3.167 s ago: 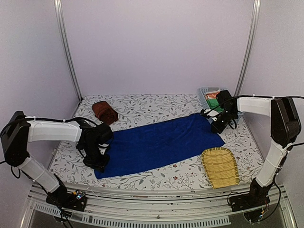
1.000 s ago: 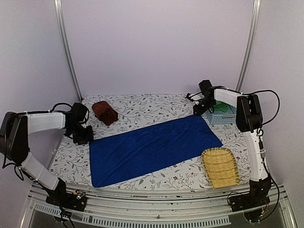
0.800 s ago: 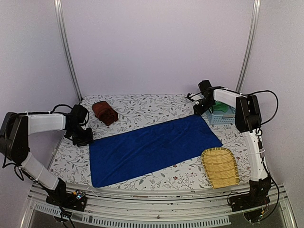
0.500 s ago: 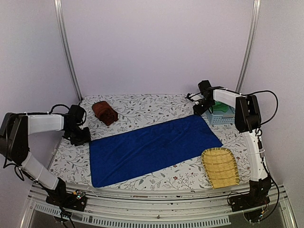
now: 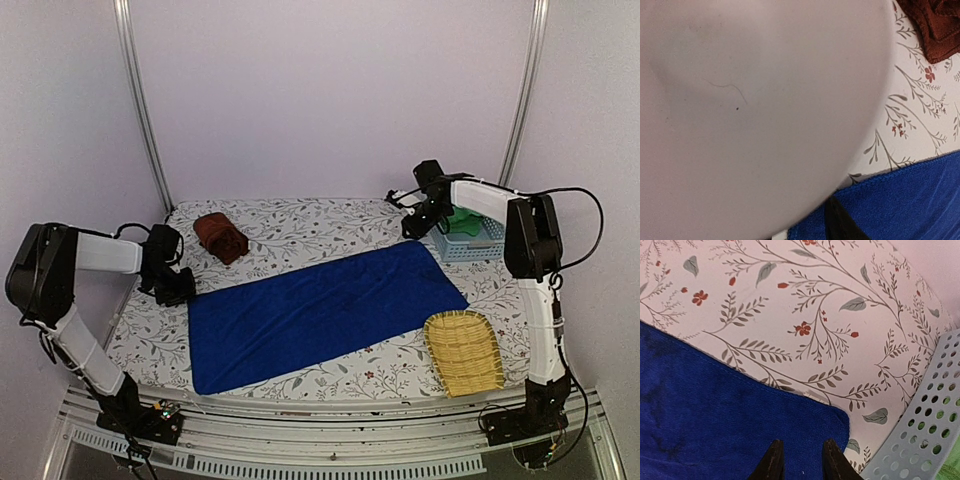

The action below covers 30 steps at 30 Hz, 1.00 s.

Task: Roll the towels
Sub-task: Smooth out the towel at the center of the board.

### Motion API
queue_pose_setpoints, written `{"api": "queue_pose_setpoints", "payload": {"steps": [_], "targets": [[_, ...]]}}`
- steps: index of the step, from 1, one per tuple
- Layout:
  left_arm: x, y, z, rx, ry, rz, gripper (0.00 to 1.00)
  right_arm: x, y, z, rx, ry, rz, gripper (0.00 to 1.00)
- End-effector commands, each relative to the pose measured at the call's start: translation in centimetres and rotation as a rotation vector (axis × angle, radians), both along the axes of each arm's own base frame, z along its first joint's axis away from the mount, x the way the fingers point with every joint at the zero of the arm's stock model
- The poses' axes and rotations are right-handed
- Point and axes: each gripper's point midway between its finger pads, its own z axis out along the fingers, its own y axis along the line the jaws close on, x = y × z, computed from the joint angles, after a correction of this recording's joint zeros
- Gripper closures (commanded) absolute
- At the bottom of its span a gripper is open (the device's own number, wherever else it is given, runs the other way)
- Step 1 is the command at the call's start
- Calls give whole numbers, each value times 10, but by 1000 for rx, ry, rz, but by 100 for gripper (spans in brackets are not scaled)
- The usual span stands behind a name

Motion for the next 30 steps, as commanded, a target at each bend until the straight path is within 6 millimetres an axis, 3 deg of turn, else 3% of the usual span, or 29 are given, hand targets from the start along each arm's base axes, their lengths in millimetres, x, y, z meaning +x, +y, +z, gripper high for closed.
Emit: {"api": "queue_pose_setpoints", "payload": {"steps": [1,6,11,15,18,20,22,30], "targets": [[7,1,-7,-3,-9,-4,63,-9,16,42,47,-53,28,70],[4,0,-12,-12,7,-19,74,-12,18,44,47,-47,33,70],[1,2,-7,-7,1,-30,89,-12,18,43,47,-49,33,70],[-1,2,-4,-10,-5,-44,95,-10,17,36,32,-44,35,70],[0,1,1,-25,-14,-42,92,-10,17,34,28,-41,37,70],[-1,2,5,-28,-16,-32,76,-10,17,34,29,-41,37,70],[-2,5,8,-36,-18,-15,67,-10,17,34,33,-37,37,70],[-12,2,3,-218,-43,4,74,-14,18,32,38,-24,38,70]]}}
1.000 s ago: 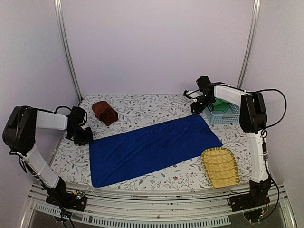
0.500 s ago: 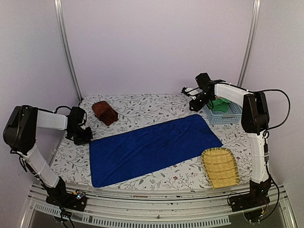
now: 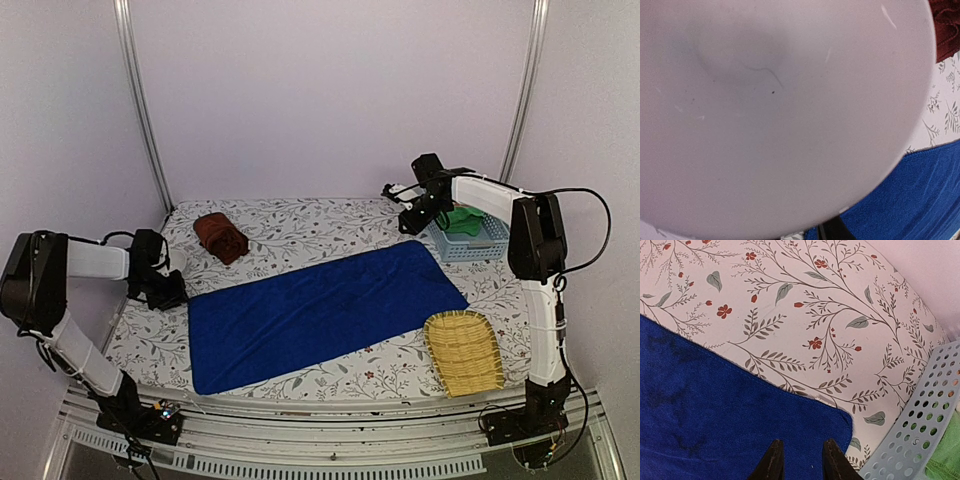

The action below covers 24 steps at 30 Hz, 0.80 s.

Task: Roll the towels
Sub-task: Smooth out the towel at the center of the board.

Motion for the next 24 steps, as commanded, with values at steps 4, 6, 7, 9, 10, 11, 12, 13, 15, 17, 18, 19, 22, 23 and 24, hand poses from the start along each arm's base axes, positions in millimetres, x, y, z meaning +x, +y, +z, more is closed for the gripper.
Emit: {"api": "queue_pose_setpoints", "payload": {"steps": [4,6,7,9,10,11,12,13,15,17,18,19,22,23,24], "targets": [[-3,-15,-2,-176,-25,-24,79,-5,0,-2,7,22,3,70],[-4,-15,-5,-176,-19,-26,79,-6,0,-4,6,27,4,70],[-5,-16,-6,-179,-14,-30,79,-6,0,-4,7,30,3,70],[-5,-18,-10,-189,-2,-36,79,-7,1,-4,11,33,5,70],[-6,-18,-13,-194,4,-37,79,-8,2,-4,12,35,5,70],[-6,-18,-15,-195,7,-36,79,-8,1,-4,13,36,4,70],[-5,-18,-16,-194,6,-35,78,-8,1,-5,15,39,4,70],[-5,-18,-17,-193,7,-33,78,-9,2,-5,16,41,4,70],[-4,-17,-20,-190,8,-33,77,-11,3,-5,20,44,7,70],[-2,-17,-20,-186,1,-32,77,-12,3,-6,22,51,7,70],[-2,-16,-20,-183,-2,-31,78,-13,3,-7,23,52,7,70],[-1,-16,-20,-179,-7,-32,79,-14,4,-8,24,55,8,70],[1,-14,-18,-166,-22,-33,83,-16,5,-10,23,60,10,70],[1,-14,-17,-166,-27,-37,83,-16,6,-11,23,61,12,70],[2,-15,-17,-169,-34,-42,84,-16,6,-12,22,62,12,70]]}}
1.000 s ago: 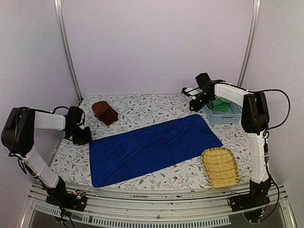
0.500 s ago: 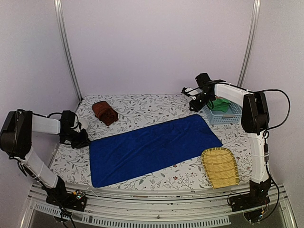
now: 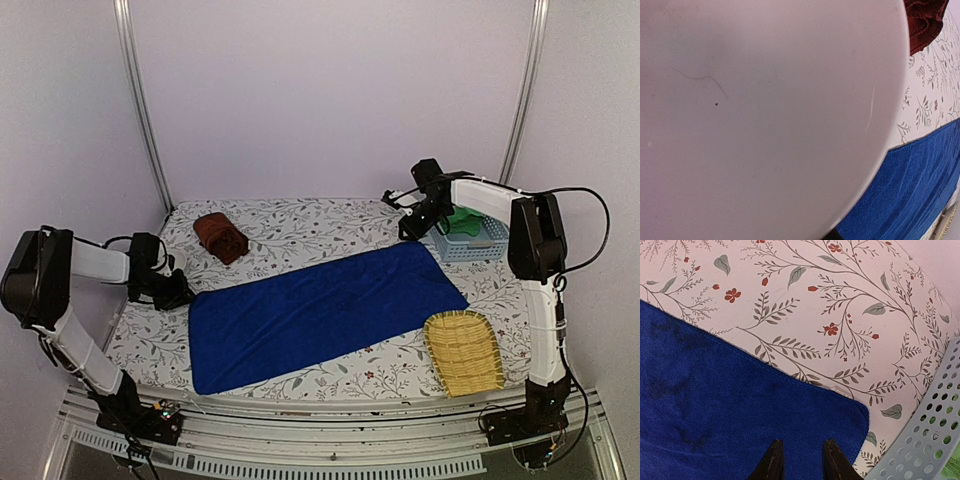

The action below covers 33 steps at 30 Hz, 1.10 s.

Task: Roll the towels
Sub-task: Smooth out the towel at the center of the board.

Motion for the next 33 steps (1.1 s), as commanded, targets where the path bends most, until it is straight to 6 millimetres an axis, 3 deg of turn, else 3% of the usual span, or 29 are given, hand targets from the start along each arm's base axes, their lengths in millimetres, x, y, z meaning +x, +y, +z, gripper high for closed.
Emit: {"api": "queue_pose_setpoints", "payload": {"steps": [1,8,18,22,23,28,33], "targets": [[-7,3,-12,12,24,-3,86,-6,6,0,17,15,4,70],[-10,7,-8,42,17,1,100,-9,9,-3,14,22,13,70],[-19,46,44,223,-96,147,100,1,8,-3,-22,-14,30,70],[-23,48,37,228,-69,159,100,11,12,-5,-28,-26,40,71],[-24,48,34,231,-55,157,100,14,12,-21,-40,-9,42,71],[-26,49,23,243,-17,151,100,31,12,-41,-73,-25,45,72],[-28,59,29,290,-20,185,100,43,-1,-59,-158,-49,0,73]]}}
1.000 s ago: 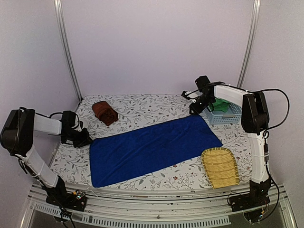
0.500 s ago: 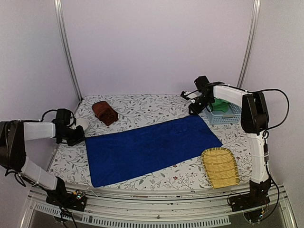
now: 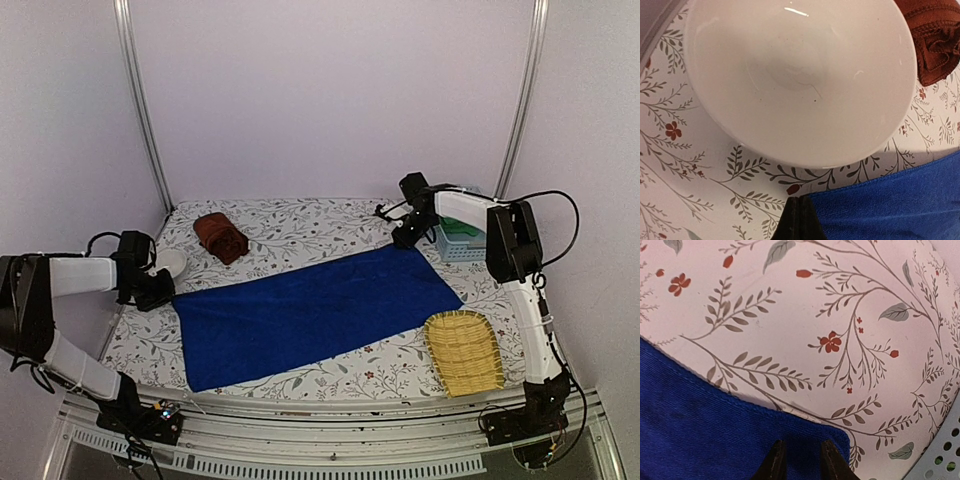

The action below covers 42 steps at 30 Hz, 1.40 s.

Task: Roll the towels
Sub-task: Smooth out the towel at the center of the board.

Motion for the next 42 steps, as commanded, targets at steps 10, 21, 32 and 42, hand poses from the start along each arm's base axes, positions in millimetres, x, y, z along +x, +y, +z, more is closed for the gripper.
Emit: {"api": "queue_pose_setpoints", "payload": {"steps": [10,21,32,42], "targets": [[-3,9,0,35,13,26,100,20,-20,-7,-26,-39,-67,73],[-3,6,0,24,11,14,100,16,-25,-40,-23,23,-79,71],[0,0,2,4,7,-4,100,-6,-22,-64,120,205,-43,89],[10,-3,20,-9,-50,-15,100,28,-31,-7,178,44,-58,98]]}}
